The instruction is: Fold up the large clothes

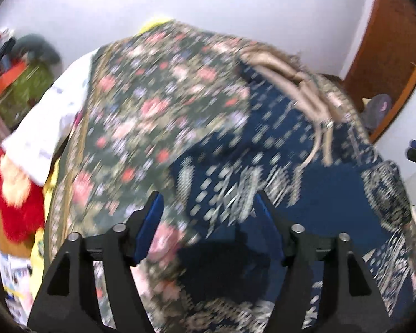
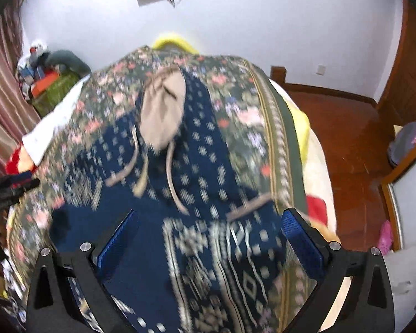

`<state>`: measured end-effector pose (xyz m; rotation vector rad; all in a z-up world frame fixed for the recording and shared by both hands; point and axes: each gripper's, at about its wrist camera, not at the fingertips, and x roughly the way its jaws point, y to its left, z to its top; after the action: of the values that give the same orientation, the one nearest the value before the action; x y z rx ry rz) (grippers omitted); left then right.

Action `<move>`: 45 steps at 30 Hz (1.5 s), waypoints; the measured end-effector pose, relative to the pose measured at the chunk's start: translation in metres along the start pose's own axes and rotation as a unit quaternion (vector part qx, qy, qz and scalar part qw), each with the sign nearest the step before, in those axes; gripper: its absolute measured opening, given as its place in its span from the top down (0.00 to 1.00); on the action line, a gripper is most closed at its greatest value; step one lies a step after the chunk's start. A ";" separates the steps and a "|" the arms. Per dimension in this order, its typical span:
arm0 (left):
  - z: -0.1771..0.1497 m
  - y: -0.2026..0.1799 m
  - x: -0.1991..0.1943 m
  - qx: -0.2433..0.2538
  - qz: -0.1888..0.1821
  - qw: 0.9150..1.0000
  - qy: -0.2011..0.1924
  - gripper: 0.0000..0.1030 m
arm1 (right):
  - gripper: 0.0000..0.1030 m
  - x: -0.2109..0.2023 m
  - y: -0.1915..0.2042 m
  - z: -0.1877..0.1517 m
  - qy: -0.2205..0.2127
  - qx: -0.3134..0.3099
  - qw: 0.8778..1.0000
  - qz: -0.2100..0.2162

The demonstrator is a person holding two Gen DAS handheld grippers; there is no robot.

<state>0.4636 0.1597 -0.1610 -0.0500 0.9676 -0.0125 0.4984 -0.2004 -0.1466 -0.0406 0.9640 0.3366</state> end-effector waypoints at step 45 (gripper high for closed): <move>0.058 -0.087 0.035 0.039 -0.126 0.991 0.004 0.92 | 0.87 0.066 0.044 0.030 0.044 -0.017 0.991 0.128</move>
<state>0.5325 0.0733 -0.1531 -0.0998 0.9635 -0.2827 0.5432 -0.1360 -0.1778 0.0370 1.0536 0.5911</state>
